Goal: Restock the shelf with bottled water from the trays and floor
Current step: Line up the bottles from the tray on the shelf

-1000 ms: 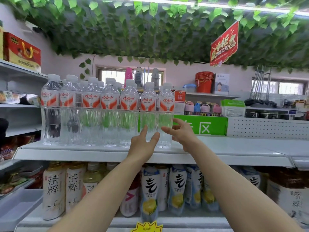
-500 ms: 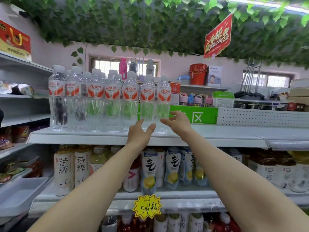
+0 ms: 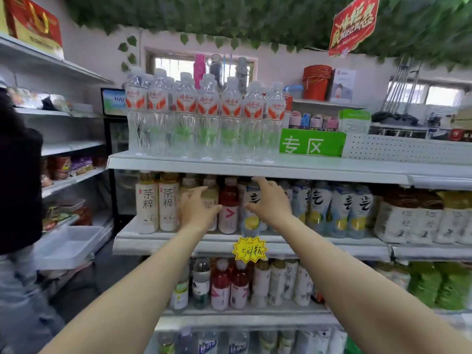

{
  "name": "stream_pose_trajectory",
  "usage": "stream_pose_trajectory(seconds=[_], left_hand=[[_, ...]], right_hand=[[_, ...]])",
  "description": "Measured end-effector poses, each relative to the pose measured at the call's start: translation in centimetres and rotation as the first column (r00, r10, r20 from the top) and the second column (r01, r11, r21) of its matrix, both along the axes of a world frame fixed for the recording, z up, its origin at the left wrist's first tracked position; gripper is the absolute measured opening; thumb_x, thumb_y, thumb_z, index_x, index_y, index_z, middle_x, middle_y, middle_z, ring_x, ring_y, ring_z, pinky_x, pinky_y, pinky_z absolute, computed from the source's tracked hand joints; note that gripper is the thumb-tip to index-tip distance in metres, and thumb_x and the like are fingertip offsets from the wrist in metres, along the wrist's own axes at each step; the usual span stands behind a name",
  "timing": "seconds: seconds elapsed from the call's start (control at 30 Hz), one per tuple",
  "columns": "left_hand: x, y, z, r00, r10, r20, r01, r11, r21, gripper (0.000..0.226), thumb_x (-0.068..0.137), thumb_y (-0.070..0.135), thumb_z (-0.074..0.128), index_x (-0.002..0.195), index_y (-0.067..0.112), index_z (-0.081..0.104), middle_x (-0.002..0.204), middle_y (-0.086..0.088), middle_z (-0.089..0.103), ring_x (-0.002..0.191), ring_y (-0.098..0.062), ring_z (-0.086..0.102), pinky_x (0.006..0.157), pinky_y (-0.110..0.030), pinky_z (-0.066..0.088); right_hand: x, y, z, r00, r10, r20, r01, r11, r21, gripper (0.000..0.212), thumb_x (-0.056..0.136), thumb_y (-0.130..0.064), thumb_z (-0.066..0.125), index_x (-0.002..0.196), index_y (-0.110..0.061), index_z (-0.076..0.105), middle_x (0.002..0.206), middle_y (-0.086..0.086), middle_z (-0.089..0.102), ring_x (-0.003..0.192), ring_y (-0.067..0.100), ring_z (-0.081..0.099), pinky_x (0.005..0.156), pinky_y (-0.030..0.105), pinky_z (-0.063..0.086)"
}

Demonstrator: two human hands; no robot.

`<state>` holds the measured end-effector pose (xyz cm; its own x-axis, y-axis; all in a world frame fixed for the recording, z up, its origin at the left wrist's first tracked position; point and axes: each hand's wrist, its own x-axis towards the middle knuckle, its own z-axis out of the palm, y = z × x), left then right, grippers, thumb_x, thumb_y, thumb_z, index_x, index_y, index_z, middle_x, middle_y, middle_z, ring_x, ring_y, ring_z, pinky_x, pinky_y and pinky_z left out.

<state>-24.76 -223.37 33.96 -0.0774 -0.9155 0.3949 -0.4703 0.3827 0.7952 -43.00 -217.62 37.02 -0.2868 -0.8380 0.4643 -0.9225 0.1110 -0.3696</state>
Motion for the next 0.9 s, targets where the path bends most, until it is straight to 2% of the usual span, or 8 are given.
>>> stream_pose_trajectory(seconds=[0.13,0.27,0.47,0.57,0.67,0.8,0.9], left_hand=[[2.9,1.2,-6.0,0.996,0.032,0.088,-0.043,0.992,0.118,0.063,0.084,0.033,0.078,0.141,0.028,0.051,0.148,-0.011,0.036,0.139,-0.032,0.03,0.11,-0.042,0.035],[5.7,2.5,-12.7,0.981,0.031,0.192,-0.078,0.967,0.244,0.058,0.085,0.04,0.074,0.138,0.03,0.051,0.14,-0.011,0.04,0.128,-0.035,0.039,0.101,-0.042,0.043],[10.0,4.2,-22.6,0.944,0.054,0.326,-0.195,0.886,0.421,0.059,0.087,0.051,0.067,0.139,0.031,0.051,0.143,-0.015,0.04,0.132,-0.038,0.038,0.106,-0.042,0.037],[12.6,4.9,-27.6,0.937,0.083,0.339,-0.268,0.794,0.546,0.054,0.09,0.054,0.061,0.139,0.034,0.051,0.14,-0.017,0.045,0.131,-0.037,0.039,0.106,-0.038,0.034],[15.7,5.4,-33.1,0.937,0.083,0.339,-0.294,0.711,0.639,0.052,0.093,0.056,0.055,0.137,0.028,0.054,0.138,-0.019,0.051,0.131,-0.037,0.043,0.107,-0.039,0.035],[19.3,6.0,-40.1,0.945,0.106,0.308,-0.313,0.562,0.766,0.05,0.097,0.044,0.057,0.129,0.006,0.062,0.13,-0.022,0.062,0.124,-0.039,0.055,0.101,-0.039,0.042],[21.2,6.9,-44.7,0.954,0.149,0.262,-0.301,0.453,0.839,0.066,0.087,0.059,0.06,0.123,0.003,0.065,0.124,-0.022,0.066,0.116,-0.039,0.061,0.096,-0.043,0.049]], right_hand=[[2.4,1.2,-6.5,0.999,-0.021,-0.045,0.027,0.99,0.136,0.079,0.084,-0.042,0.079,0.149,-0.023,0.039,0.143,0.011,0.049,0.131,0.034,0.045,0.101,0.044,0.047],[4.4,2.2,-13.3,0.999,0.006,-0.048,0.008,0.957,0.289,0.077,0.084,-0.044,0.078,0.147,-0.019,0.043,0.143,0.014,0.05,0.131,0.036,0.046,0.103,0.041,0.044],[7.6,2.7,-22.6,0.998,0.049,0.028,-0.057,0.832,0.552,0.066,0.09,-0.048,0.07,0.142,-0.012,0.049,0.142,0.017,0.053,0.129,0.035,0.051,0.099,0.036,0.043],[9.1,2.5,-27.1,0.99,0.044,0.136,-0.125,0.732,0.67,0.062,0.097,-0.05,0.061,0.144,-0.012,0.049,0.145,0.015,0.051,0.125,0.034,0.056,0.094,0.036,0.046],[10.7,2.4,-31.6,0.972,0.072,0.222,-0.214,0.65,0.729,0.056,0.101,-0.049,0.054,0.14,-0.01,0.052,0.139,0.018,0.058,0.122,0.035,0.058,0.083,0.034,0.046],[13.0,2.1,-38.2,0.939,-0.004,0.343,-0.292,0.518,0.804,0.057,0.103,-0.05,0.048,0.143,-0.01,0.053,0.147,0.017,0.053,0.129,0.033,0.056,0.1,0.035,0.045],[15.0,1.9,-42.5,0.911,-0.064,0.407,-0.353,0.385,0.853,0.044,0.104,-0.052,0.045,0.116,-0.016,0.067,0.143,0.016,0.057,0.134,0.031,0.052,0.104,0.031,0.04]])
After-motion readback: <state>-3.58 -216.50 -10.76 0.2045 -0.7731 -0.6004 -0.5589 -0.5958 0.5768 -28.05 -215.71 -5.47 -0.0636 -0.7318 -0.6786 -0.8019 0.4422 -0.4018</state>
